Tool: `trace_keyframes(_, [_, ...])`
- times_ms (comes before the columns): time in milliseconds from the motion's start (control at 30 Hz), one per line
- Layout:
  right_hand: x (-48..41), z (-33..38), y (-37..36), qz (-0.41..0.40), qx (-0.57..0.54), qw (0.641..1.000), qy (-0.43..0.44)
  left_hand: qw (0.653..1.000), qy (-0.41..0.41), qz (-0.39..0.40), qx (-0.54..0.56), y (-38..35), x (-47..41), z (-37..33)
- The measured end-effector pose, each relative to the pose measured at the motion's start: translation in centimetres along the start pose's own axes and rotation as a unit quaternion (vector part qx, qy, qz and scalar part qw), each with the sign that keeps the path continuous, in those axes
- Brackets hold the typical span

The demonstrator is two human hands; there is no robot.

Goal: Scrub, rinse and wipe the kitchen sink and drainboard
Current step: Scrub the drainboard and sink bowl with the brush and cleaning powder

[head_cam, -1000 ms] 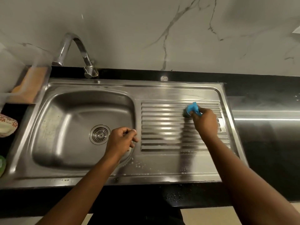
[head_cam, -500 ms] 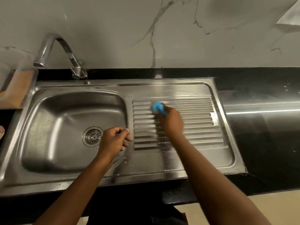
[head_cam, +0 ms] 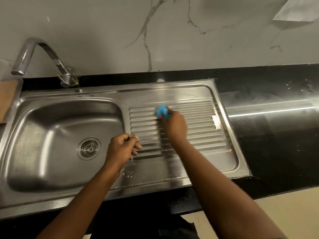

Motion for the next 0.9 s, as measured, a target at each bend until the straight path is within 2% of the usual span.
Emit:
trace_keyframes(100, [1.6,2.9,-3.5,0.063,0.024,0.997,0.045,1.000,-0.005,0.000,-0.018,-1.1,-0.1,-0.7])
trace_keyframes(200, [2.2,1.6,-2.2,0.084,0.067,0.993,0.053,1.000,-0.008,0.007,-0.018,-1.5,-0.3,-0.9])
trace_keyframes(300, [0.9,-2.6,3.4,0.033,0.075,0.996,0.023,1.000,-0.004,0.023,-0.011,-1.6,-0.4,-0.7])
trace_keyframes(500, [-1.6,-10.4,14.7,-0.081,0.086,0.989,-0.094,1.000,-0.006,0.026,-0.004,-1.4,-0.5,-0.7])
trace_keyframes(600, [-1.6,-9.4,12.8,-0.091,0.053,0.989,-0.103,1.000,-0.001,0.024,-0.002,-1.2,-0.5,-0.3])
trace_keyframes(700, [-0.4,-6.4,7.8,-0.051,0.030,0.996,-0.060,1.000,0.001,0.026,-0.001,-1.4,-0.6,-0.2])
trace_keyframes(833, [1.6,-2.0,2.9,0.013,0.083,0.996,0.029,1.000,0.003,0.028,-0.004,-2.2,-0.6,-0.4])
trace_keyframes(900, [1.5,-1.6,2.6,0.026,0.125,0.991,0.047,1.000,0.003,0.030,-0.005,-2.6,-0.6,-0.5])
Point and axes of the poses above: each hand's wrist, its own x-axis away from the middle knuckle, its own y-axis out of the back of the hand, z = x × y, the point moved 6 cm from there along -x, towards the middle knuckle, and after that the axes turned 4 degrees about y, right-handed, at the moved point
